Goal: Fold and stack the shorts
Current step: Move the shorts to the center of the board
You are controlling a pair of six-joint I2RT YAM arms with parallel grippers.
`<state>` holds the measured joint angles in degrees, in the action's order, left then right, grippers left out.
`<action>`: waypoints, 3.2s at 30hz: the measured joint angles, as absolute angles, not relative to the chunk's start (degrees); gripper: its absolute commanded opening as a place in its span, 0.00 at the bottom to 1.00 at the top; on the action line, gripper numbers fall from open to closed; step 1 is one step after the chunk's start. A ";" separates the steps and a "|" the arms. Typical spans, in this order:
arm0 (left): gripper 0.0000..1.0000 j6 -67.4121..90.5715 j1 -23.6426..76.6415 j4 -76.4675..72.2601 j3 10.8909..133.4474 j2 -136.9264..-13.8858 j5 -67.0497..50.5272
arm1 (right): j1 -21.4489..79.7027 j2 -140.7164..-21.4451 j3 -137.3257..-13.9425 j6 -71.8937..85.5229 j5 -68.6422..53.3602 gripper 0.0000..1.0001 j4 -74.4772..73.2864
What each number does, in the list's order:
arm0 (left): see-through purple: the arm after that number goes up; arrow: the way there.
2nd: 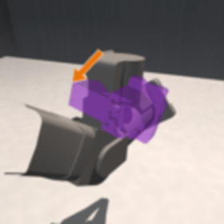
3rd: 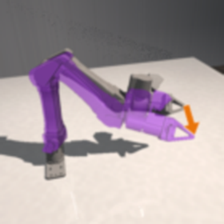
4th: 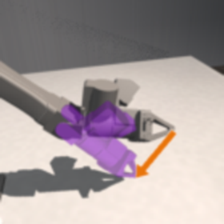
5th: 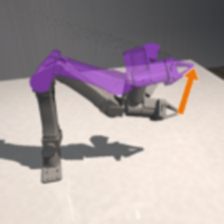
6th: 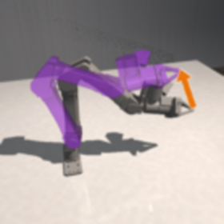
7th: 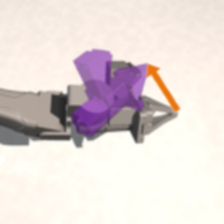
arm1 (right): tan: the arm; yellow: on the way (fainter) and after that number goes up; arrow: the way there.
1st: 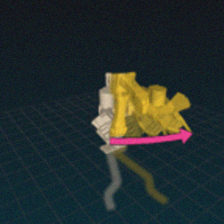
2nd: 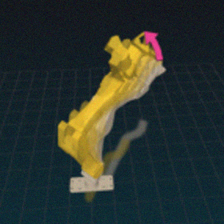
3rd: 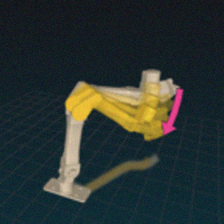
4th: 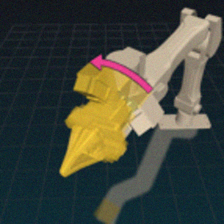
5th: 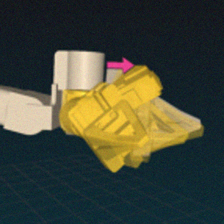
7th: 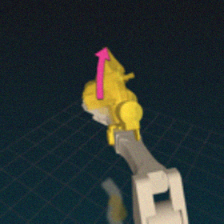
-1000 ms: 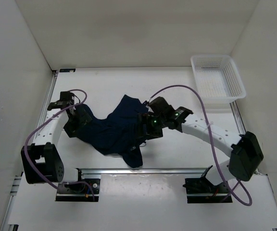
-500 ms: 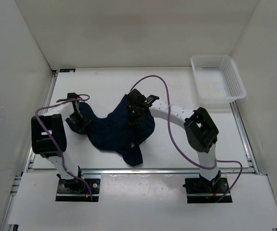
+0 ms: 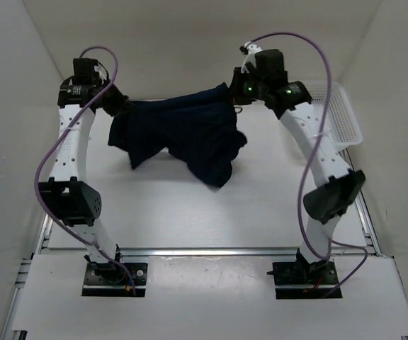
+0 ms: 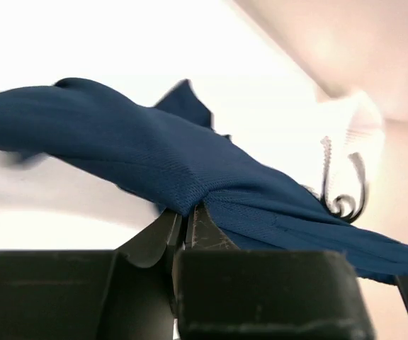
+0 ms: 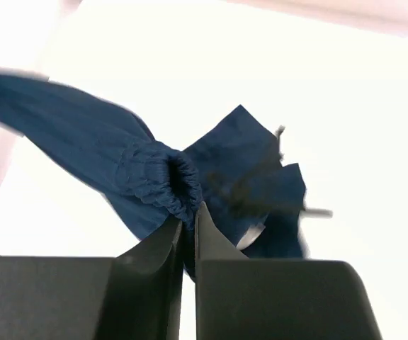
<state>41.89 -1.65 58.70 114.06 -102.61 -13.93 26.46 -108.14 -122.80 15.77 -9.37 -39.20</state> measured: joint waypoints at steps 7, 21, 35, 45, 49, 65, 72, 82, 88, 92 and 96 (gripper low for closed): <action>0.41 39.79 3.05 60.27 100.88 -87.02 -14.79 | 33.91 -73.93 -84.64 7.51 -2.02 0.13 -30.79; 0.11 36.86 6.35 57.10 68.97 -89.67 -8.84 | 19.07 -60.14 -48.75 34.17 8.82 0.73 -40.82; 0.94 35.92 4.25 50.41 63.61 -100.68 -8.95 | 14.26 -49.69 -28.99 54.92 -15.55 0.79 -39.13; 0.26 36.80 5.15 49.52 66.04 -105.73 -9.50 | 14.26 -48.23 -31.46 58.43 -18.79 0.82 -42.89; 0.10 36.75 5.32 49.19 66.81 -106.85 -9.89 | 14.26 -46.50 -32.16 59.55 -18.79 0.82 -46.00; 0.10 36.91 5.39 47.64 66.11 -105.60 -9.58 | 14.24 -52.05 -27.64 65.95 -21.17 0.22 -38.61; 0.10 36.91 5.39 47.92 66.15 -103.46 -9.61 | 14.37 -53.08 -27.73 64.82 -19.09 0.00 -37.39; 0.10 36.88 2.90 61.95 104.81 -108.84 -11.42 | 1.96 -77.25 -67.96 47.05 -15.64 0.00 -40.53; 0.10 38.06 -1.67 64.14 137.25 -108.73 -18.02 | -1.43 -92.99 -111.28 36.18 -21.61 0.00 -40.60; 0.10 39.13 -4.62 61.54 130.34 -98.48 -21.43 | -1.19 -87.77 -113.40 32.82 -24.75 0.00 -39.22; 0.10 39.20 -5.37 58.74 113.54 -87.15 -22.11 | -0.99 -73.49 -95.33 30.13 -25.41 0.00 -36.25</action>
<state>39.20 -5.37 58.74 113.54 -87.15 -22.11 -0.99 -73.49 -95.33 30.13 -25.41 -36.25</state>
